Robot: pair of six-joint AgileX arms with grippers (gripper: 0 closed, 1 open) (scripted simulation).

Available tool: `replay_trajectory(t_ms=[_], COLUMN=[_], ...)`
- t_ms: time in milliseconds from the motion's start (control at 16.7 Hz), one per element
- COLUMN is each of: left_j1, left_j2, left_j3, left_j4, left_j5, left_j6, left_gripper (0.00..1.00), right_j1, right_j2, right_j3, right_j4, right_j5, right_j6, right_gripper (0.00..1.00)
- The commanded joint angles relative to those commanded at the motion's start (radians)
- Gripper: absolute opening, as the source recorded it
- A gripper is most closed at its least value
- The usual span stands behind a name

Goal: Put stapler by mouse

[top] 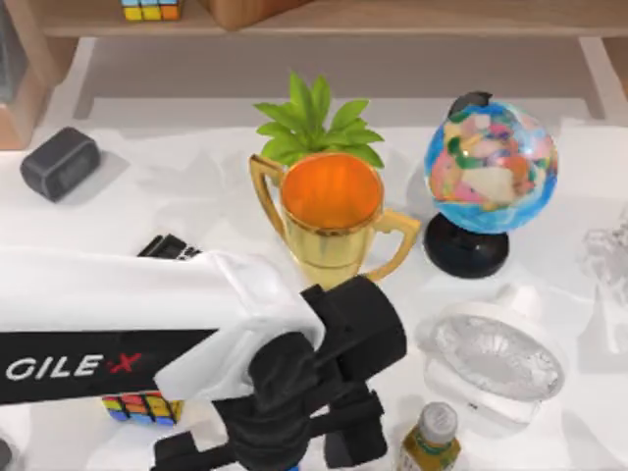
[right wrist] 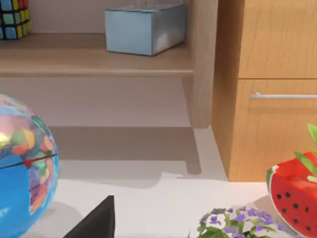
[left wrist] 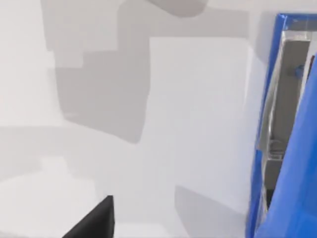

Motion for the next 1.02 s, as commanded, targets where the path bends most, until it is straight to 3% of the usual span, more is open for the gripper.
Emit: replay_trajectory(t_ms=[360,900,1020], left_j1=[-0.005,0.017,0.017], left_j2=[0.051,0.111,0.111], left_j3=[-0.081,-0.019,-0.019], left_j4=[0.134,0.138,0.138], left_j5=[0.0,0.003,0.003], left_j6=[-0.006,0.021,0.021], left_gripper=[1.0,1.0,0.85], right_j1=[0.0,0.0,0.0], right_j2=[0.0,0.0,0.0], right_j3=[0.0,0.0,0.0], right_j4=[0.0,0.0,0.0], right_j5=[0.0,0.0,0.0], right_j6=[0.0,0.0,0.0], right_gripper=[1.0,1.0,1.0])
